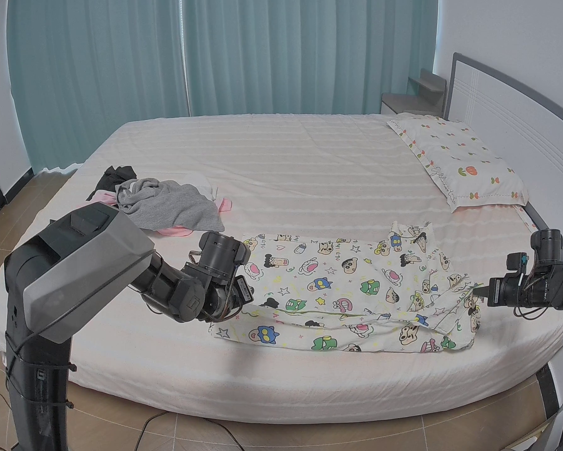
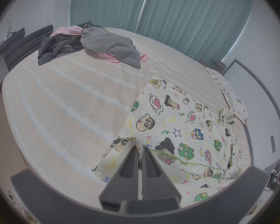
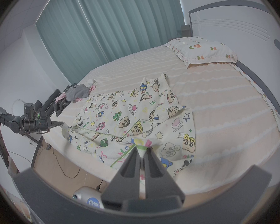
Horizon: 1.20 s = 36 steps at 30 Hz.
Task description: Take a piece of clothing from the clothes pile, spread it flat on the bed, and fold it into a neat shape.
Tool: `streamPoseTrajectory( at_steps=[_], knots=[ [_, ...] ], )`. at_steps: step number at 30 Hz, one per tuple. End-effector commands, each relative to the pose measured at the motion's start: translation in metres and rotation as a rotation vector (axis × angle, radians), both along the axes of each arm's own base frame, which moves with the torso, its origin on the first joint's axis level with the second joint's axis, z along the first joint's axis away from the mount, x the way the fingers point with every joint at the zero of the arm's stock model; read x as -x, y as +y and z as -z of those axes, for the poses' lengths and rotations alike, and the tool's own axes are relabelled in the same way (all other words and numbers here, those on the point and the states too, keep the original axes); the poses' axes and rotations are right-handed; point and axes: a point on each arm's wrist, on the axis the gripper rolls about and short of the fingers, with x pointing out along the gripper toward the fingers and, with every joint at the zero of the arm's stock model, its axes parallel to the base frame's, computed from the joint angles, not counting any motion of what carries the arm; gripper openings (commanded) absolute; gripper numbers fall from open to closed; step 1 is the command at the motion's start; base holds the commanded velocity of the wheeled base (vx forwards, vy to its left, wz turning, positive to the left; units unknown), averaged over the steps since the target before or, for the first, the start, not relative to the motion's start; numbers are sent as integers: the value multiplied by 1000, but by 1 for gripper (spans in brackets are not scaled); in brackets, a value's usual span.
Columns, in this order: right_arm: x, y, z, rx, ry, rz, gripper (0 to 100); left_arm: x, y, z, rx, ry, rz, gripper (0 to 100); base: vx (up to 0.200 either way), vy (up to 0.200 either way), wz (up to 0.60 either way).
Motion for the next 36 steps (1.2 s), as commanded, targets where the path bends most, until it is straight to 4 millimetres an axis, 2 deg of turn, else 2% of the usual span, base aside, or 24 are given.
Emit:
streamPoseTrajectory(
  at_steps=[1,7,14,24,30,36],
  knots=[
    [-9,-2,9,5,19,10,0,-7,2,4,4,-3,-14,0,0,0,0],
    [-20,-5,18,20,29,30,0,-16,1,17,-14,-6,-39,0,0,0,0],
    [-33,-7,16,-12,12,69,0,-27,0,17,10,-34,-76,0,0,0,0],
    [-47,-9,28,-28,27,78,0,-41,-6,38,4,-32,-80,0,0,0,0],
    [-53,-11,30,-33,27,111,0,-47,-7,39,28,-45,-107,0,0,0,0],
    [-54,-12,31,-33,31,116,0,-51,3,39,29,-45,-131,0,0,0,0]
  ],
)
